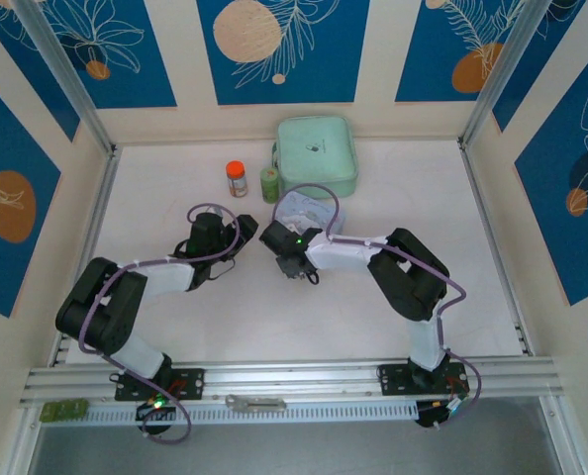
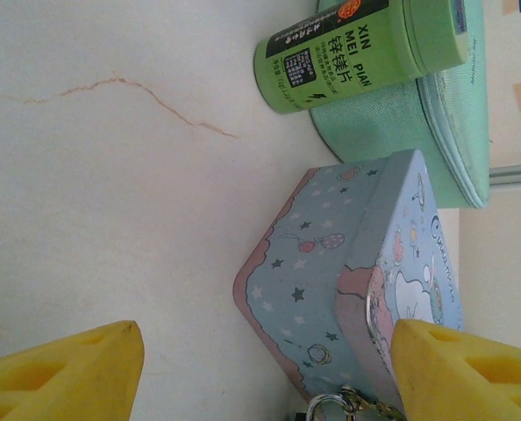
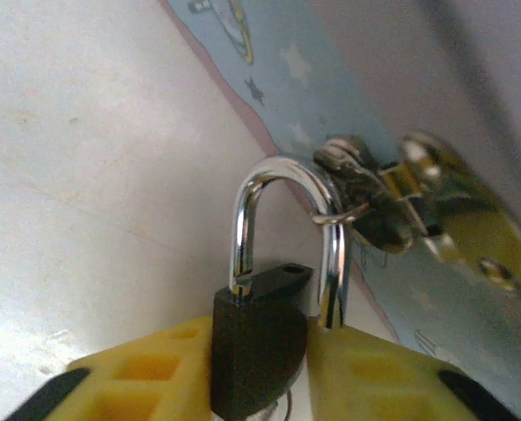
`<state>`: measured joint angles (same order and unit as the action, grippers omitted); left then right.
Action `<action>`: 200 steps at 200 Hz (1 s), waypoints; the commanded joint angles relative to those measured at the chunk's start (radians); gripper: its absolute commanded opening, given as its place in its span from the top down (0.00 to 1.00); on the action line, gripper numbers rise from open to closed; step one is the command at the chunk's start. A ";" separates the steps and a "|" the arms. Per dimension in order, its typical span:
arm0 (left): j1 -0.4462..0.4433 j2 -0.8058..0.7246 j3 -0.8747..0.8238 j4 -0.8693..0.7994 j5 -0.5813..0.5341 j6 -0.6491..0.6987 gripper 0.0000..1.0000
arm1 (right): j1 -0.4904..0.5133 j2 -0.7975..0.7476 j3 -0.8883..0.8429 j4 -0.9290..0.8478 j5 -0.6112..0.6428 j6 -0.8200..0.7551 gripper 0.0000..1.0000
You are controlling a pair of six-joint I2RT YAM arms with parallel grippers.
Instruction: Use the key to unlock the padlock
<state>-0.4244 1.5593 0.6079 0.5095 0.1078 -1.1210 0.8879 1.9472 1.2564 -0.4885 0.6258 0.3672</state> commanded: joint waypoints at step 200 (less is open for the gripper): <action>0.006 -0.054 -0.037 0.013 0.062 0.009 0.28 | -0.173 -0.073 -0.071 0.453 -0.421 -0.441 1.00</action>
<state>-0.4244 1.5230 0.5896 0.5091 0.1432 -1.1202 0.7612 1.9198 1.1767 -0.1093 0.3420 -0.0349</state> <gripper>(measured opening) 0.723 0.104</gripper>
